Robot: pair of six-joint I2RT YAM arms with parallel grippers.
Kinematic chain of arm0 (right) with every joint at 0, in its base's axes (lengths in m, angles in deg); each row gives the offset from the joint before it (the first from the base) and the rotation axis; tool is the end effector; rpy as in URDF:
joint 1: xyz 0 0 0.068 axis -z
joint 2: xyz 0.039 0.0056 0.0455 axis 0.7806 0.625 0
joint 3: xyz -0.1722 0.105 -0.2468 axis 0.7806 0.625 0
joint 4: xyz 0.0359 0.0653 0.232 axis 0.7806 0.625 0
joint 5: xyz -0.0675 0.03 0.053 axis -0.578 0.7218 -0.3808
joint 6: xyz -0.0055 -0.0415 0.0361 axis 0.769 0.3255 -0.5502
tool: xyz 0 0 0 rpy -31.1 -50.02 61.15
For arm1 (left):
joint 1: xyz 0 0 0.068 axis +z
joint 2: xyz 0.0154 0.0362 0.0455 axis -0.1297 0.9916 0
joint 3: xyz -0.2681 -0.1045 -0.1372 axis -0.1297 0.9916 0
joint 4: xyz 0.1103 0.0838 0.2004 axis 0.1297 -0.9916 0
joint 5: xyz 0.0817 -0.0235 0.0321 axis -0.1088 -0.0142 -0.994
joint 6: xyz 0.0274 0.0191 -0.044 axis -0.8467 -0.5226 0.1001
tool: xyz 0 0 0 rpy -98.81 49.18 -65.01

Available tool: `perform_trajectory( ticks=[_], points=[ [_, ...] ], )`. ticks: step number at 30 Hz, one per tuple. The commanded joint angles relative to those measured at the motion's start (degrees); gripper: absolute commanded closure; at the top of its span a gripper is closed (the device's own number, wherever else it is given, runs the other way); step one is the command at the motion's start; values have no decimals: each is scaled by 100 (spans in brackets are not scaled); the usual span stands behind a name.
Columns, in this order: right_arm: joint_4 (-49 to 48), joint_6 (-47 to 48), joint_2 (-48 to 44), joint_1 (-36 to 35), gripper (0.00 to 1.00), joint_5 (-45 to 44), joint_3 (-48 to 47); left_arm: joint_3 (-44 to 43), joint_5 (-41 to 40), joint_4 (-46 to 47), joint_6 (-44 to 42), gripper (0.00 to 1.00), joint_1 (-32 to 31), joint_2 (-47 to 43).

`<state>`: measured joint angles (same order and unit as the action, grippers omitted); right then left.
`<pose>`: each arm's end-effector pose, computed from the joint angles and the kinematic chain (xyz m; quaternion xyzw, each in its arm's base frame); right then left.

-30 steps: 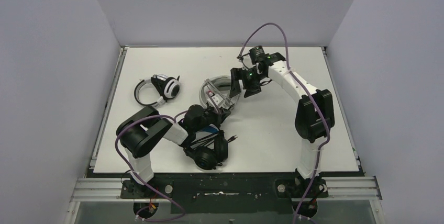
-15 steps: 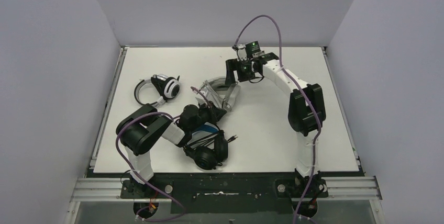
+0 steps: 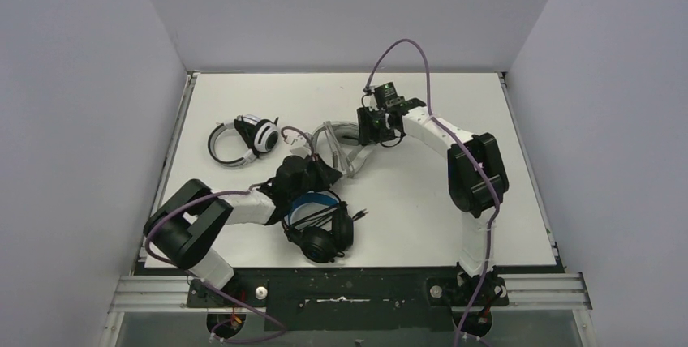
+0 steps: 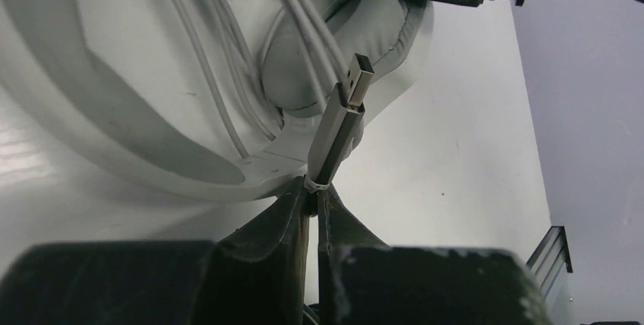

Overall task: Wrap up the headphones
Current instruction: Adjust the headphones cable on the headphones.

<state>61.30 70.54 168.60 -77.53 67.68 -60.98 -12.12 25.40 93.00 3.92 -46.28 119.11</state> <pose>0.3976 0.2060 0.2577 -0.1221 0.9431 0.2128 0.2244 0.2309 -0.1870 0.2121 -0.0519 0.8189 -0.3959 0.4122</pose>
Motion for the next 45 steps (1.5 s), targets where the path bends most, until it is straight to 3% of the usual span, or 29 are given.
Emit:
perform_trajectory(
  ticks=[1, 4, 15, 19, 23, 30, 35, 39, 45],
  points=[
    [-194, -222, -353, -177, 55, -585, 60, -474, -302, -1709, 534, 100, 65, -615],
    [-103, -257, -258, -257, 57, -632, -90, -974, -144, -2975, 800, 100, 170, -613],
    [290, -18, -256, -498, 60, -936, -361, -2104, 1621, -4166, 1378, 100, 711, 319],
    [378, -7, -216, -605, 61, -1021, -447, -2517, 1661, -5064, 1240, 100, 732, 504],
    [377, -48, -201, -653, 61, -1032, -455, -2117, 1698, -4446, 1706, 100, 858, 450],
    [460, -107, -123, -683, 62, -1074, -548, -1973, 1581, -4418, 1720, 100, 991, 294],
    [476, -120, -62, -731, 63, -1066, -584, -2809, 2279, -5069, 1140, 100, 1099, 930],
    [546, -89, -23, -782, 63, -1118, -659, -2867, 1856, -5262, 771, 100, 1111, 737],
    [551, -86, 30, -806, 63, -1133, -681, -3436, 1889, -5770, -125, 97, 1079, 928]
  ],
)
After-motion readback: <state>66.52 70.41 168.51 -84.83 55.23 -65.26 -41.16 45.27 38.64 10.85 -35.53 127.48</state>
